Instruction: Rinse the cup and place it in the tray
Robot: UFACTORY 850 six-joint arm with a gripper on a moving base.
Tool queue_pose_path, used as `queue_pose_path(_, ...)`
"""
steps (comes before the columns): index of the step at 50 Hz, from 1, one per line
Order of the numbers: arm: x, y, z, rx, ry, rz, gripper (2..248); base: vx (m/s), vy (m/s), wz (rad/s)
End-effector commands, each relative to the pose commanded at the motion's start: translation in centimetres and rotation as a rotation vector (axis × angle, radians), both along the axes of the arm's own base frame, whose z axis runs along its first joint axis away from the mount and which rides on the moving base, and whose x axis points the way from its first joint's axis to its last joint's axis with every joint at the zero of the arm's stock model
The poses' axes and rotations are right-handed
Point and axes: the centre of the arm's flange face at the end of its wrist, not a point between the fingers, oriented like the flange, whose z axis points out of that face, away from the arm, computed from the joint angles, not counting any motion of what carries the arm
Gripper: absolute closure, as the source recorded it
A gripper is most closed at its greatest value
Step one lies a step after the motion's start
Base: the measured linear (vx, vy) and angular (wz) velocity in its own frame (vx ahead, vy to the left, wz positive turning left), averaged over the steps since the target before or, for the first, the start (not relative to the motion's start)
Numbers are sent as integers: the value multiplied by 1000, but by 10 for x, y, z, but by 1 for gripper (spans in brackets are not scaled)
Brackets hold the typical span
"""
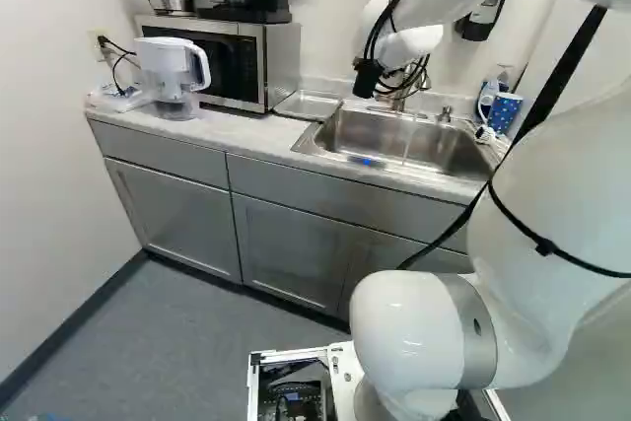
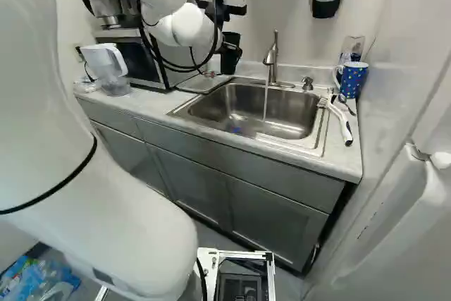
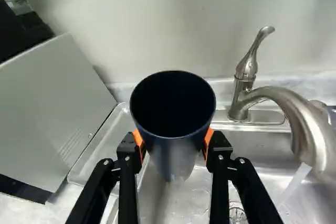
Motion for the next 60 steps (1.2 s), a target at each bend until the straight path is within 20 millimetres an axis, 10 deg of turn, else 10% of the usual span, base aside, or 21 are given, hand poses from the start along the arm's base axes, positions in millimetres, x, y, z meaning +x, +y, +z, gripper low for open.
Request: queue_pose_path(60, 32, 36, 1, -137, 17, 130, 126, 0, 0, 0)
